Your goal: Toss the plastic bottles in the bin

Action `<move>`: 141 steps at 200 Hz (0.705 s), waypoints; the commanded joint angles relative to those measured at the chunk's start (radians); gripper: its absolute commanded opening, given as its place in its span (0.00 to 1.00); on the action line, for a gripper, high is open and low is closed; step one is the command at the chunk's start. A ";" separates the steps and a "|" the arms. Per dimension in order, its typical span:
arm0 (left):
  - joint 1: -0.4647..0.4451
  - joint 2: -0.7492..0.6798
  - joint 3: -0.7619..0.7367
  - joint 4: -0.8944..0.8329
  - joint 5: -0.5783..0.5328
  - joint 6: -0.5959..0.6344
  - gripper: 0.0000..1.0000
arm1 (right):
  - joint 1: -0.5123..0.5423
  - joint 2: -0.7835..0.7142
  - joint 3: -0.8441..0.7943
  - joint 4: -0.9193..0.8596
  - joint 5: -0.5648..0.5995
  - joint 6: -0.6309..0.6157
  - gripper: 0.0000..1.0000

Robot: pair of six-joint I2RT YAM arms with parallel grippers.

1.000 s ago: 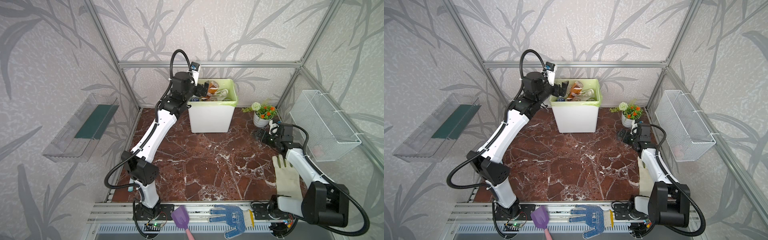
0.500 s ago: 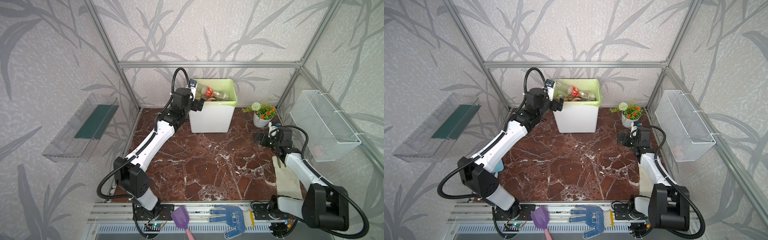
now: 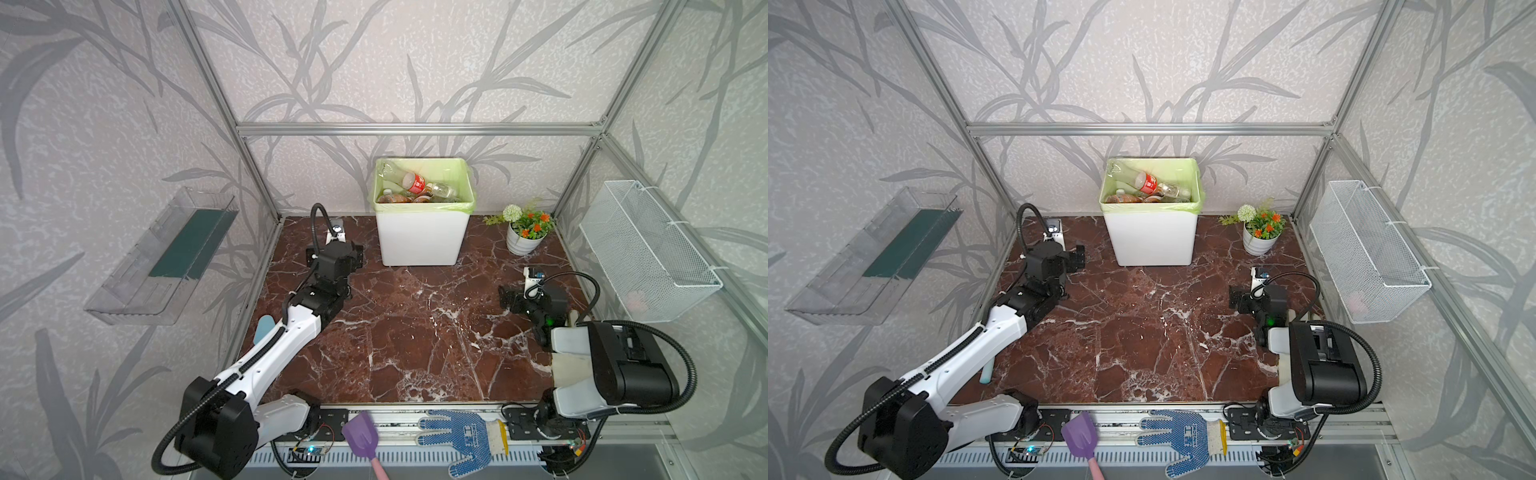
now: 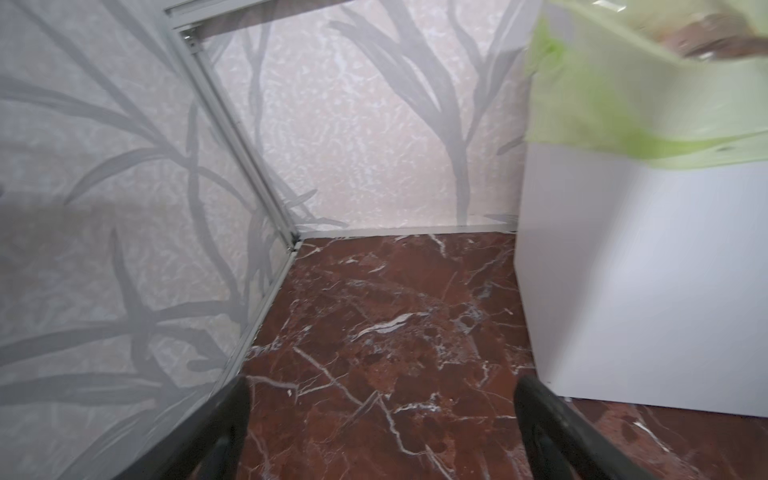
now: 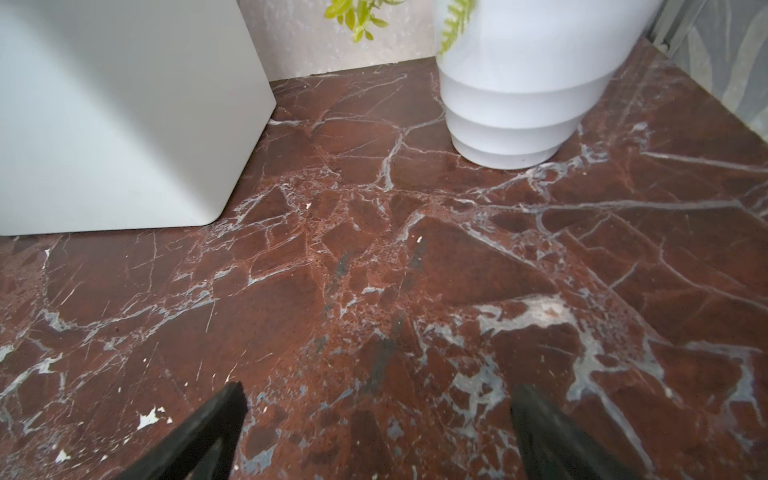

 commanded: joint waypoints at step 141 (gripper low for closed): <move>0.231 0.254 -0.440 0.727 -0.002 0.005 0.99 | 0.095 0.080 0.047 0.144 0.085 -0.113 0.99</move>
